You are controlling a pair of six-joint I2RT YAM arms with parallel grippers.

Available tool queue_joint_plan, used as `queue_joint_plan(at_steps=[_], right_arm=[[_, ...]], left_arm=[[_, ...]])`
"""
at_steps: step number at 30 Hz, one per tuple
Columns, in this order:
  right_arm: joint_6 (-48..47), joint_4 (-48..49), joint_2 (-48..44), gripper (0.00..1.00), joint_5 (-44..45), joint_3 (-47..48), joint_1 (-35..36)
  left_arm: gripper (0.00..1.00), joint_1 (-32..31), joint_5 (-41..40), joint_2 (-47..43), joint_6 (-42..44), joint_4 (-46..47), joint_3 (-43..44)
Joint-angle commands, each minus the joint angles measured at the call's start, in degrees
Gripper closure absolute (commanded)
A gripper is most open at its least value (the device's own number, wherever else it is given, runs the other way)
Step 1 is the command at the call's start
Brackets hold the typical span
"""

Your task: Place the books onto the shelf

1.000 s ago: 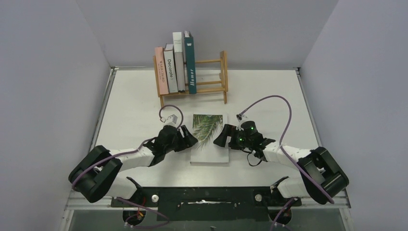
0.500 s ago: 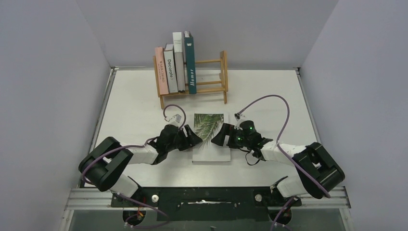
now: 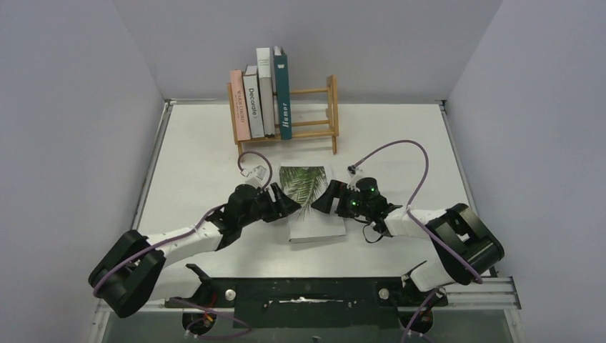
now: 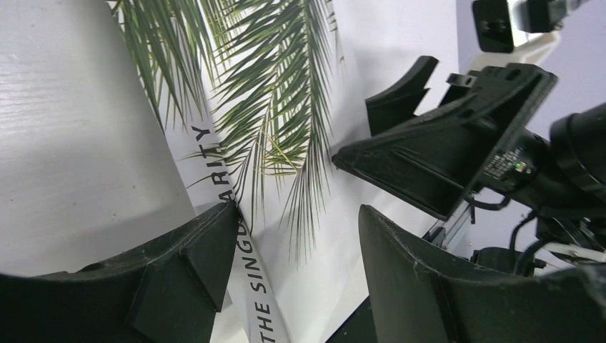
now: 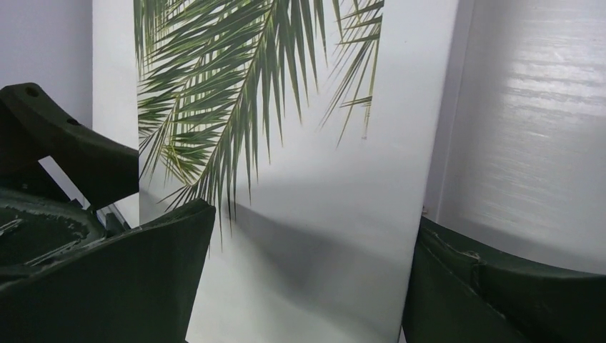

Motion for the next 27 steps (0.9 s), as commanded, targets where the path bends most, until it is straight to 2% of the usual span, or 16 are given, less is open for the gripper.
queue_joint_plan(at_steps=[1, 12, 19, 21, 23, 27], right_arm=[[1.6, 9.8, 2.2, 0.12, -5.2, -0.1, 0.5], [6.4, 25.0, 9.7, 0.12, -12.6, -1.1, 0.1], [9.6, 33.2, 13.2, 0.16, -15.5, -1.6, 0.2], [9.8, 33.7, 13.3, 0.16, -15.6, -1.8, 0.2], [9.9, 34.0, 13.1, 0.16, -15.6, -2.1, 0.2], [10.0, 34.4, 12.6, 0.16, -15.6, -2.7, 0.2]], left_arm=[[0.39, -1.5, 1.9, -5.1, 0.1, 1.3, 3.7], [0.39, -2.6, 1.5, -8.2, 0.5, -0.6, 6.7], [0.41, -3.1, -0.2, -8.1, 1.3, -3.0, 9.8], [0.53, -3.4, -0.9, -7.9, 1.1, -3.0, 10.0], [0.71, -3.5, -1.1, -7.5, 1.0, -2.7, 9.8], [0.88, -3.8, -1.2, -7.1, 0.9, -1.6, 9.3]])
